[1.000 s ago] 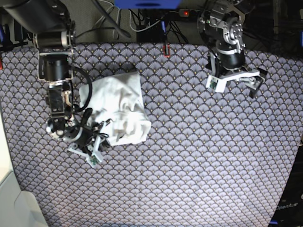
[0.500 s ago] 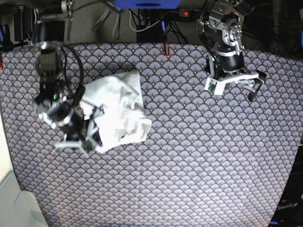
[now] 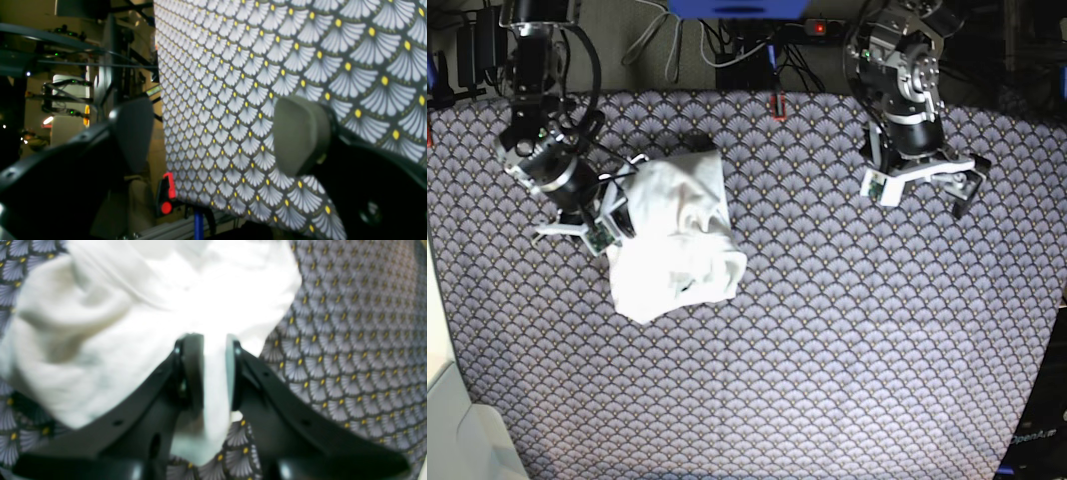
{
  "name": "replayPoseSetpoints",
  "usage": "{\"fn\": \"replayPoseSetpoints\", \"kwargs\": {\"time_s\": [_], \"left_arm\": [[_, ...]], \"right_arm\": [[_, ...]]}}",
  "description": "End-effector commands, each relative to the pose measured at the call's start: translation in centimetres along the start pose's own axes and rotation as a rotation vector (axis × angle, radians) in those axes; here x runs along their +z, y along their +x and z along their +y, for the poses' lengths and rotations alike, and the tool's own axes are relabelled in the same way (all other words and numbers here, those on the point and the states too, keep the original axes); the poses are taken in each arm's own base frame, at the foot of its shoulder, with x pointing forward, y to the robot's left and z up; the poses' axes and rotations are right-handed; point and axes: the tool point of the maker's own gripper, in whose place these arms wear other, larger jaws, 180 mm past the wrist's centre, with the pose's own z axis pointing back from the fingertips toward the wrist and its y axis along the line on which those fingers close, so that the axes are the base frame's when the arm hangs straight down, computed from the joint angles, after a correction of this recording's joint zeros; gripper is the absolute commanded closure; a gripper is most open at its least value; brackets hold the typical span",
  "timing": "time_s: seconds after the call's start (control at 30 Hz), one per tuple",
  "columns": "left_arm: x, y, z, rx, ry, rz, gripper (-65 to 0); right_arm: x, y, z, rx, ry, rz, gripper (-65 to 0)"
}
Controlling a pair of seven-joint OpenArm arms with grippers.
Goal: Fold the T-shirt properly
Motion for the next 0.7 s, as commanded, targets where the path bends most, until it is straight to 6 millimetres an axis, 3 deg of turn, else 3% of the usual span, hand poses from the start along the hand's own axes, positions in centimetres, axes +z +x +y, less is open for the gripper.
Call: {"fn": "replayPoseSetpoints", "kwargs": {"time_s": [0.0,0.2,0.43,0.57,0.67], "left_arm": [[0.1,0.5,0.9,0.004,0.031,-0.023,-56.8],[0.2,0.4,0.8,0.0,0.028,-0.02,-56.8],[0.2,0.3,0.8,-0.001,0.03,-0.019,-56.8],[0.2,0.3,0.8,-0.003,0.029,-0.02,-56.8],[0.2,0.4,0.9,-0.003,0.031,-0.023,-56.8]], "right_arm": [[-0.1,-0.2,-0.4,-0.01,-0.009,-0.008,-10.2],[-1.6,-4.1,0.9,-0.111,0.043,0.023,-10.2],[-2.1,-6.4,2.0,-0.173,0.065,0.059,-10.2],[-1.9,-6.4,1.6,-0.221,0.034,0.028,-10.2],[-0.9,-3.9,0.2,-0.18,-0.013,-0.028,-10.2]]}}
